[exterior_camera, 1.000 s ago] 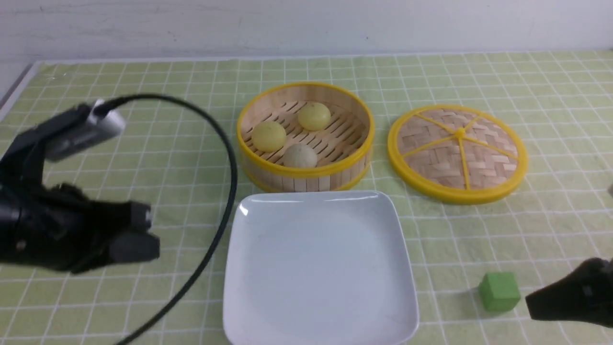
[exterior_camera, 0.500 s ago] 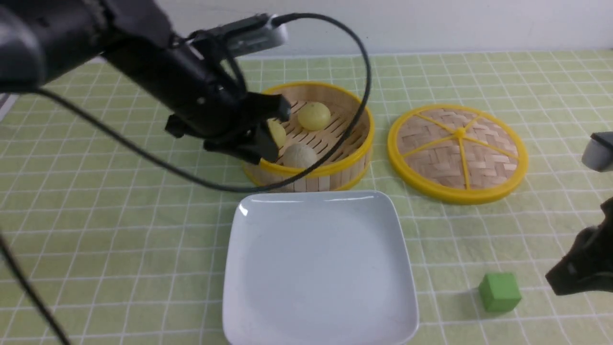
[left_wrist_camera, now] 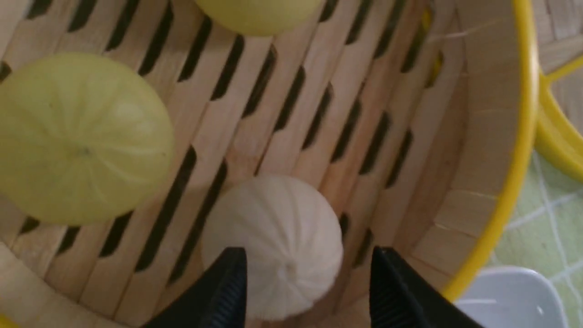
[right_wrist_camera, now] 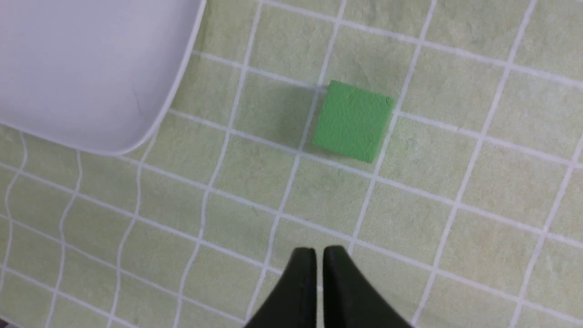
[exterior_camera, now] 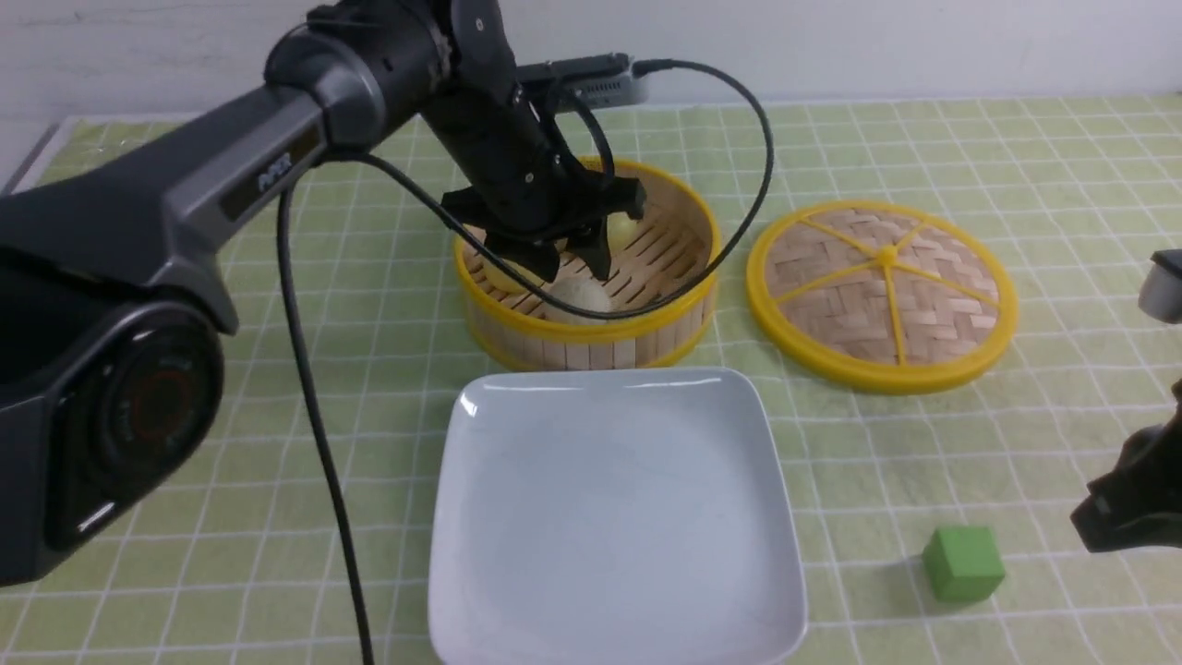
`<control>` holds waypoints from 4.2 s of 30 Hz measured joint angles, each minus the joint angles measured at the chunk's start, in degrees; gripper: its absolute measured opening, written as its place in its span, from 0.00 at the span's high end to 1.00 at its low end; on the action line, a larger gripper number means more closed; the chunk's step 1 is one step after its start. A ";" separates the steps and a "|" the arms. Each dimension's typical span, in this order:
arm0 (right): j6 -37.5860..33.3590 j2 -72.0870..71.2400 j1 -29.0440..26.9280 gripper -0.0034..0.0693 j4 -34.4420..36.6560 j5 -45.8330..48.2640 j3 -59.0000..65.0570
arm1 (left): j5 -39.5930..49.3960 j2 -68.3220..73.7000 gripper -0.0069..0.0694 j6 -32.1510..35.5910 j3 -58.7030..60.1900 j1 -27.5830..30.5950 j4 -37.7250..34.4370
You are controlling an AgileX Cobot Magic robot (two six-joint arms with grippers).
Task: Put the steamed buns into the plate on the green tablecloth.
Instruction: 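Reach into the bamboo steamer and grasp a bun with the left gripper, then carry the bun from the bamboo steamer to the plate with the left gripper, then reach into the bamboo steamer and grasp a bun with the left gripper, then carry the bun from the bamboo steamer to the plate with the left gripper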
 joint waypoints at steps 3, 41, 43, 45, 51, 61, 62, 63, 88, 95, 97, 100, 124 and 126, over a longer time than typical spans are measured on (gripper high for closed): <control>0.00 0.00 0.00 0.89 0.00 -0.62 0.00 | -1.93 1.90 0.40 0.00 -0.01 0.00 0.29; 0.00 0.00 0.02 0.82 1.79 -1.00 -8.93 | -0.49 -20.27 0.72 0.06 35.76 -4.01 0.66; 0.00 0.00 0.02 0.82 1.79 -1.00 -8.93 | -3.29 -19.59 0.61 -1.40 36.36 -4.42 1.64; 0.00 0.00 0.02 0.81 1.79 -0.85 -8.93 | -5.07 -19.10 0.52 -2.40 36.42 -4.48 1.92; 0.00 0.00 0.06 0.80 1.79 -0.81 -8.70 | -6.20 -18.54 0.23 -3.62 33.62 -4.55 2.52; 0.00 0.00 0.06 0.79 1.75 -0.76 -8.70 | 4.45 -12.16 0.73 -15.52 8.06 -0.63 7.57; 0.00 0.00 0.06 0.78 1.75 -0.76 -8.70 | 5.11 -10.99 0.78 -15.63 6.11 0.00 7.57; 0.00 0.00 0.06 0.78 1.75 -0.76 -8.70 | 6.37 -8.59 0.84 -15.63 1.67 1.16 7.57; 0.00 0.00 0.06 0.74 2.09 -3.54 -6.26 | 7.19 12.30 0.69 -8.99 -17.96 3.44 11.34; 0.00 0.00 0.06 0.73 2.18 -3.79 -6.20 | 12.56 6.04 0.88 -4.95 -17.87 3.44 10.05; 0.00 0.00 0.06 0.72 2.24 -3.91 -6.20 | 12.52 0.42 0.88 -3.52 -17.66 3.33 10.46; 0.00 0.00 0.06 0.72 2.40 -3.97 -6.20 | 12.52 -7.94 0.88 -3.11 -15.79 3.33 10.76; 0.00 0.00 0.06 0.69 2.56 -5.34 -6.20 | -5.59 -24.43 0.38 -4.87 47.60 -11.35 2.68; 0.00 0.00 0.06 0.68 2.56 -5.34 -6.20 | -6.37 -23.89 0.28 -5.50 47.60 -11.49 2.62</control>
